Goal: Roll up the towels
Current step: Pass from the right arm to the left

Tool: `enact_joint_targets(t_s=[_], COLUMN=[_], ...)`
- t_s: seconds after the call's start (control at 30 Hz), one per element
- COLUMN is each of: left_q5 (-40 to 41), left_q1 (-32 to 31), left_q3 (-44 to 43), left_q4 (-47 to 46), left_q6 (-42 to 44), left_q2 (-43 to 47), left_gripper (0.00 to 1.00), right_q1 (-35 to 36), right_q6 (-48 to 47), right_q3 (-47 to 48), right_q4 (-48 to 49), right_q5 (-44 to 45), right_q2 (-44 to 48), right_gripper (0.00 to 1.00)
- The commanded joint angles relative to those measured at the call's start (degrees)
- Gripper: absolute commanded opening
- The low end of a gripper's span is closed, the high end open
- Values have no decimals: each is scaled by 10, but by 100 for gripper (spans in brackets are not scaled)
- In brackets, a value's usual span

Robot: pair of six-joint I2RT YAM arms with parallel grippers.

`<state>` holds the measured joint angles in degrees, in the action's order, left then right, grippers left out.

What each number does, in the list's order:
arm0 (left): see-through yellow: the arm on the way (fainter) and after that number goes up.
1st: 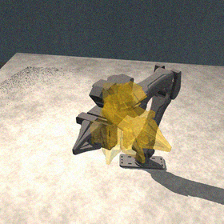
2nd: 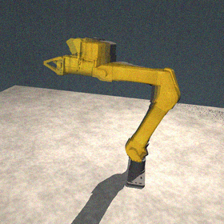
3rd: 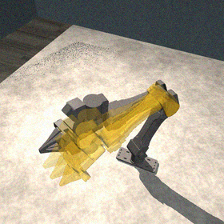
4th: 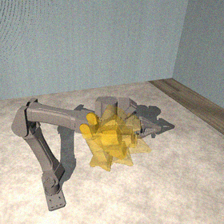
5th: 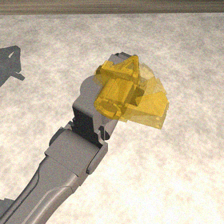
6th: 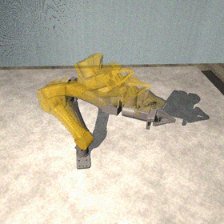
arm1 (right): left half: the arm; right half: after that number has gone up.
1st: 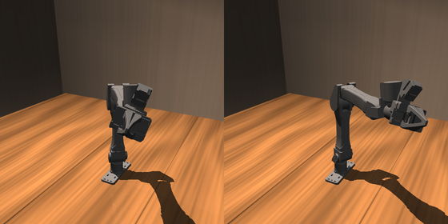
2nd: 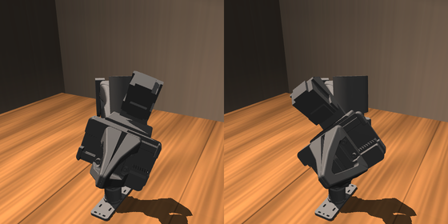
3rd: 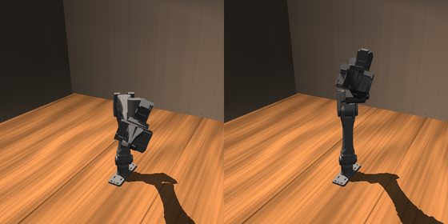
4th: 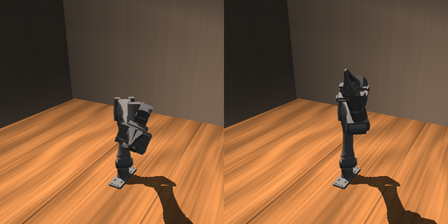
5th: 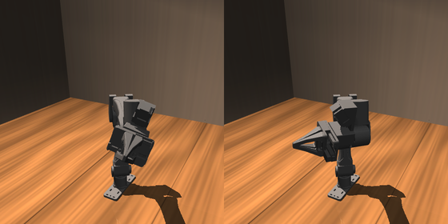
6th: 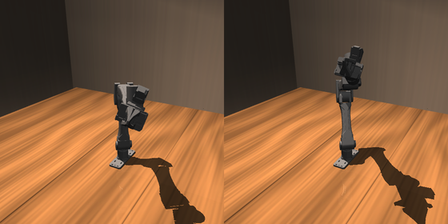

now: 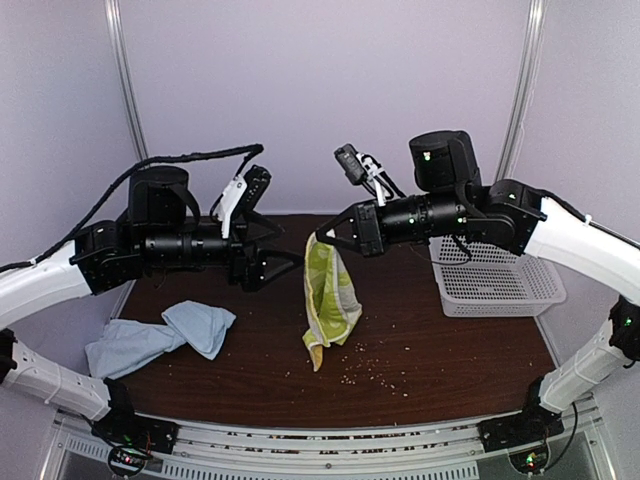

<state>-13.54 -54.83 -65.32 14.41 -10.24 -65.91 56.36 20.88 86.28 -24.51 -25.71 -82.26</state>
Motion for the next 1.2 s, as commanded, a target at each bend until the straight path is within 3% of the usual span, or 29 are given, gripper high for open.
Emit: enact_joint_targets(t_s=[0.0, 0.27, 0.63, 0.73, 0.8, 0.9, 1.03, 1.1, 1.17], left_q5=[-23, -30, -45, -46, -45, -20, 70, 133, 192], left_q1=[-2, -2, -2, -2, -2, -2, -2, -1, -2], left_q3=[-35, -77, -95, -88, -84, -67, -9, 26, 62], left_q4=[6, 23, 30, 25, 19, 7, -26, -34, -36], left_q6=[39, 62, 70, 69, 68, 61, 31, 9, -17], left_q2=[-21, -62, -93, -91, -89, -77, -31, 4, 42], left_gripper=[83, 71, 46, 30, 4, 0, 0, 0, 0], right_q1=[7, 11, 12, 13, 12, 12, 8, 0, -3], right_q6=[-8, -13, -21, -22, -23, -26, -27, -17, -15], right_q3=[-5, -7, 1, 2, 2, 4, -16, -45, -78], right_q4=[18, 12, 4, 3, 3, -3, 2, 21, 36], right_q5=[-26, -36, -43, -46, -48, -36, 19, 49, 86], right_q2=[18, 19, 12, 9, 7, 7, 24, 43, 61], right_gripper=[0, 0, 0, 0, 0, 0, 49, 63, 69])
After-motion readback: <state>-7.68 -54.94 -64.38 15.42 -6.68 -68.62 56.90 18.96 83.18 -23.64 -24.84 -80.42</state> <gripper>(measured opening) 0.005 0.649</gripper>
